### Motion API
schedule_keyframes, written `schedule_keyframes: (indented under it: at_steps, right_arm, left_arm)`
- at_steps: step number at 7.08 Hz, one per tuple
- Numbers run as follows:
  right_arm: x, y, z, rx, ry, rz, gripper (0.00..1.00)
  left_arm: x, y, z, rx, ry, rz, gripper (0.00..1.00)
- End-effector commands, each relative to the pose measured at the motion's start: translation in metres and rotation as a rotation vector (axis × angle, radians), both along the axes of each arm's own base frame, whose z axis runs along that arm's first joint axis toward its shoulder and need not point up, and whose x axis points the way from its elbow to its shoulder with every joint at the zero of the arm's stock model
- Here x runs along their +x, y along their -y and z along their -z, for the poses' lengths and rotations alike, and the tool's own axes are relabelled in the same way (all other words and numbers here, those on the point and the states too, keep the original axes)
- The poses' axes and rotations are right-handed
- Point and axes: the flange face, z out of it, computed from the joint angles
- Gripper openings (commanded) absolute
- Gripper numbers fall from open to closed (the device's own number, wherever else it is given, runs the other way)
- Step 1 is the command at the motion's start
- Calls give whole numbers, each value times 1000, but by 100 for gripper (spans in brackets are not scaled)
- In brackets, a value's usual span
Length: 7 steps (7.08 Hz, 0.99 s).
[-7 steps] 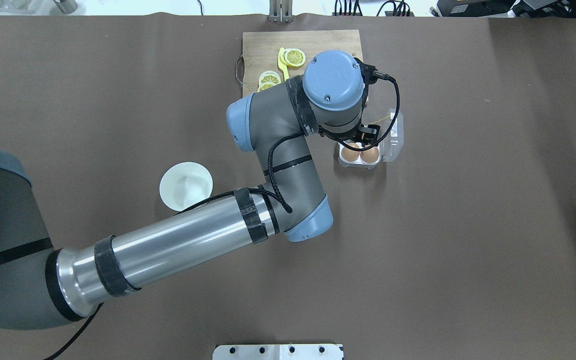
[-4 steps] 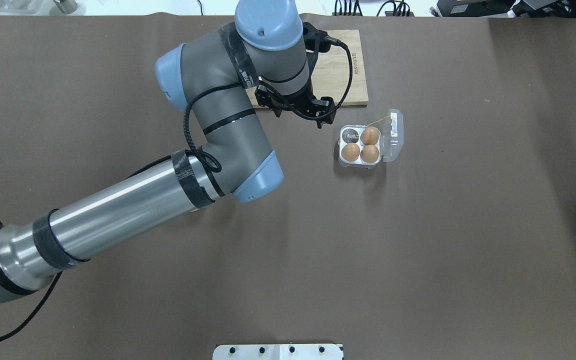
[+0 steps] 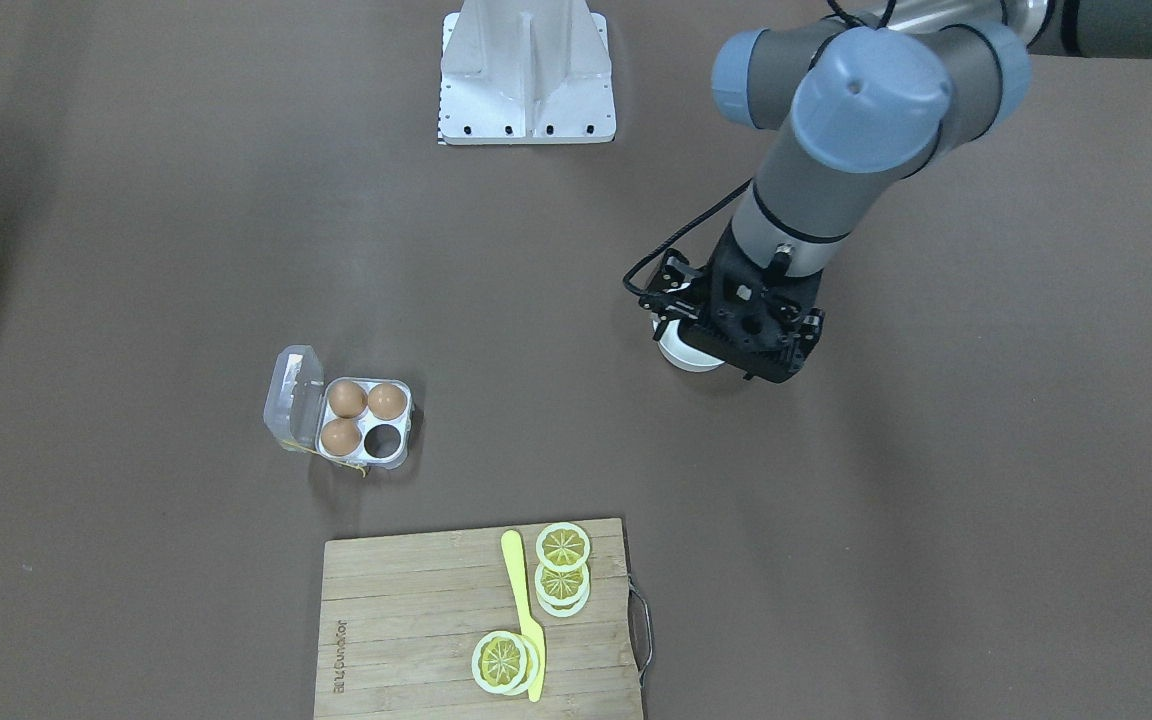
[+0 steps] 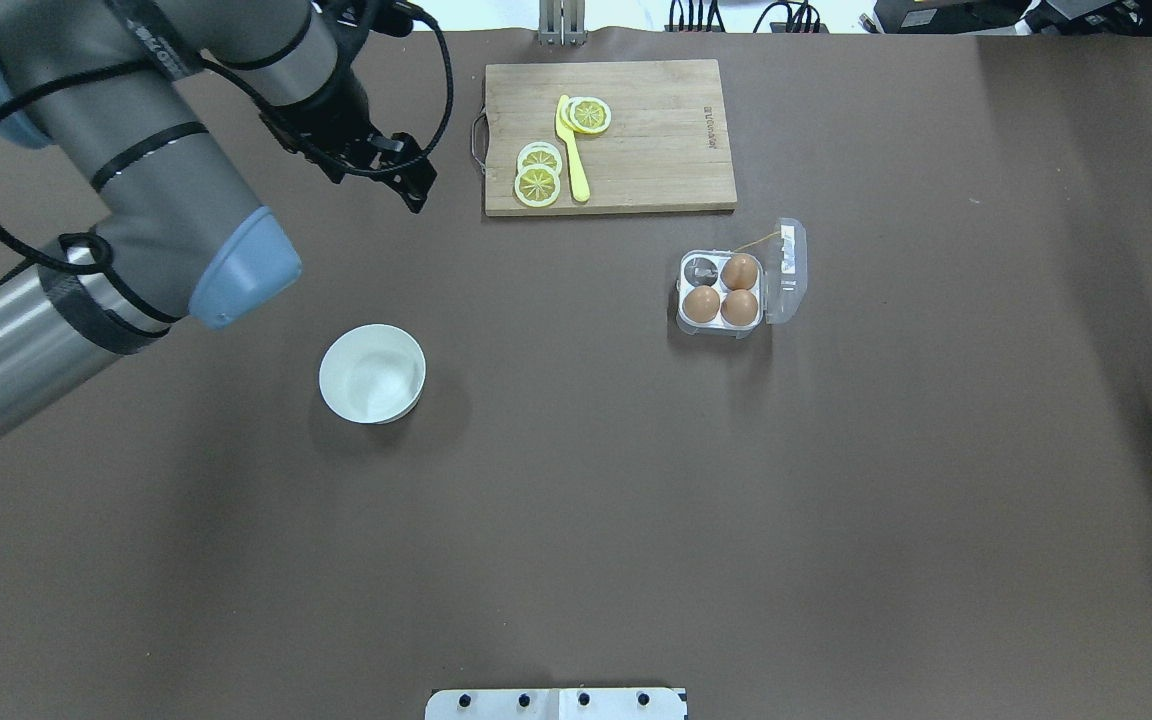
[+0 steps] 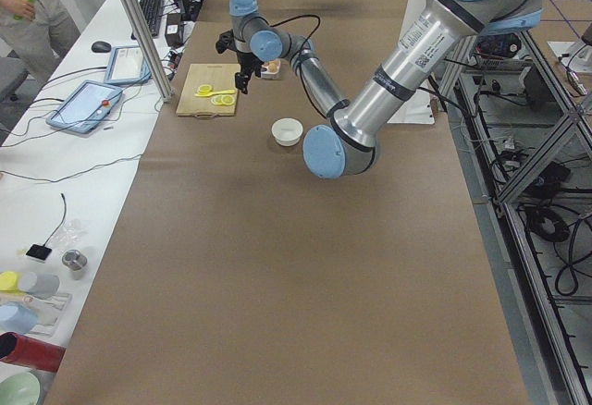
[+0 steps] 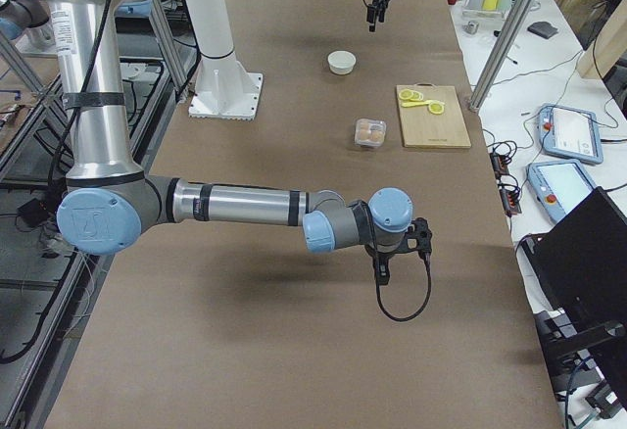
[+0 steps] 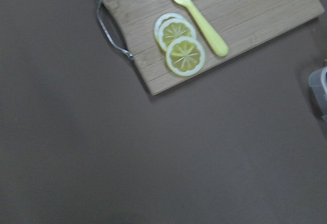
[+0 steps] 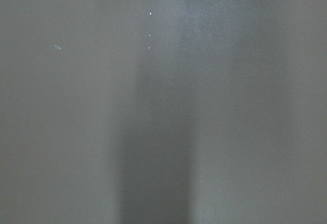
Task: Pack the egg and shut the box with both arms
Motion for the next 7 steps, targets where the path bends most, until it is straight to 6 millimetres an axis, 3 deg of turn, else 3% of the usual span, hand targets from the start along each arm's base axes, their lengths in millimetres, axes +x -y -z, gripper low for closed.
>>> schedule_keyframes:
  at_steps: [1,3,6,7]
  right_arm:
    - [-2,6,8,12,12,3,93]
    - [-15,16,24,16,72,26,55]
    - [-71,40,66,14,176,109,21]
    - [-86,45,81,14,220,137,10]
  left_arm:
    - [-76,6,-61,45,78,-22,97]
    - [-146,18,-131,53,118,-45,97]
    - [-221,14,-208,1,170,-15,97]
    - [-236,11,-225,-29,180,4,97]
